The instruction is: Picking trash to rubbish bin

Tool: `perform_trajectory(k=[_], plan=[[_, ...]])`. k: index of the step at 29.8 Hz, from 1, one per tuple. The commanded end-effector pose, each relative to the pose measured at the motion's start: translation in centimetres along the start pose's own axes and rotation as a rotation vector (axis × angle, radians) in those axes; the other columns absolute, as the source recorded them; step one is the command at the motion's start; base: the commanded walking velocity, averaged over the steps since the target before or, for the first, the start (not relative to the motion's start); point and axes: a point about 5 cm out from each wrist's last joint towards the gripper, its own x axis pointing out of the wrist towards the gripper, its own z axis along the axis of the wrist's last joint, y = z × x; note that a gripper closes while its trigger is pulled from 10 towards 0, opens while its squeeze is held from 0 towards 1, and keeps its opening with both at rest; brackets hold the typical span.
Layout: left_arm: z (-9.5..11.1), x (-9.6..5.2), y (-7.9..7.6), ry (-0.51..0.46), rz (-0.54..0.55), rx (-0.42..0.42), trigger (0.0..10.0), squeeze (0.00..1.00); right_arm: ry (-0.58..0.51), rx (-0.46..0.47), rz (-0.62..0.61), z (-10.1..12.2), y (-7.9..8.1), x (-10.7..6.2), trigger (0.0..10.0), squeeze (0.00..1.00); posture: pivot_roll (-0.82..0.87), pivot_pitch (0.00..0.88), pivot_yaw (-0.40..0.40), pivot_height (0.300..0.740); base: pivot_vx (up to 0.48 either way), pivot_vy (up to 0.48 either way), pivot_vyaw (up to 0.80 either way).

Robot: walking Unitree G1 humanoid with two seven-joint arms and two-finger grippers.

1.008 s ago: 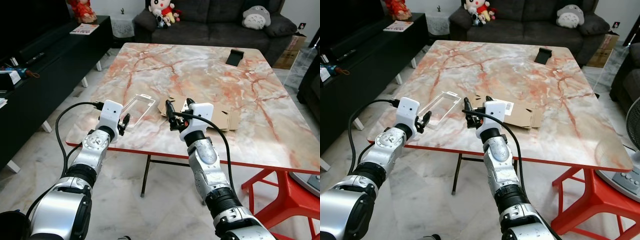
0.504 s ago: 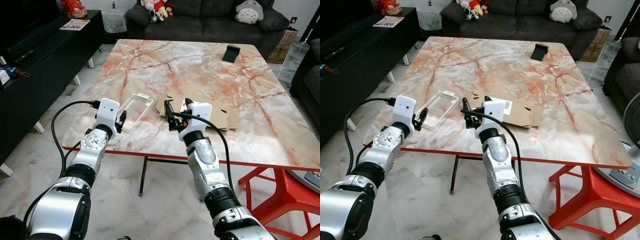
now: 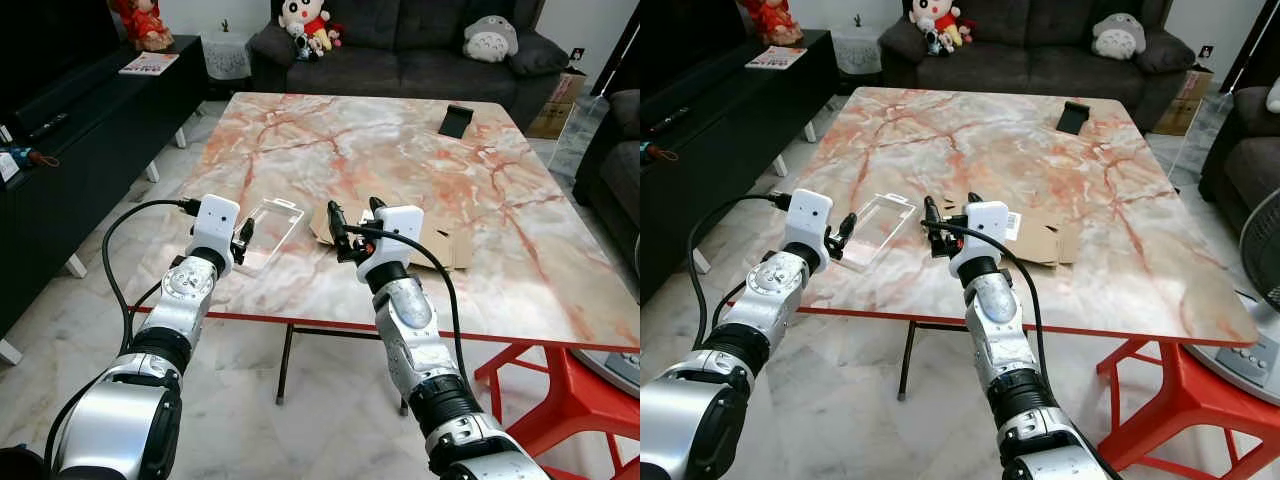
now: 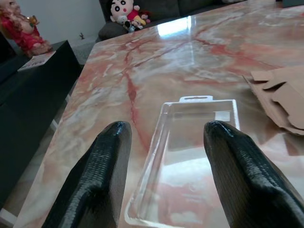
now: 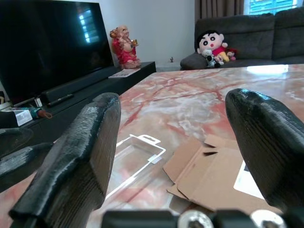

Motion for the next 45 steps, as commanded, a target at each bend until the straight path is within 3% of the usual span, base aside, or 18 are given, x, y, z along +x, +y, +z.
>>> perform_trajectory(k=[1,40,45], plan=[[0.4,0.1,0.1,-0.019,0.005,0.007,10.0,0.00,-0.010,-0.013,0.019,0.4,0.3,0.3,10.0,0.00,-0.04,0.000,-0.007,0.740,0.300,0.000,0.00],[0.2,0.0,-0.3,-0.025,-0.017,0.007,10.0,0.00,-0.008,-0.016,0.021,0.5,0.1,0.3,10.0,0.00,-0.04,0.011,-0.018,0.740,0.323,0.000,0.00],[-0.4,-0.2,-1.6,0.009,-0.139,0.015,10.0,0.00,-0.004,-0.016,0.021,0.3,0.1,0.2,10.0,0.00,-0.04,0.017,-0.018,0.740,0.258,0.000,0.00]])
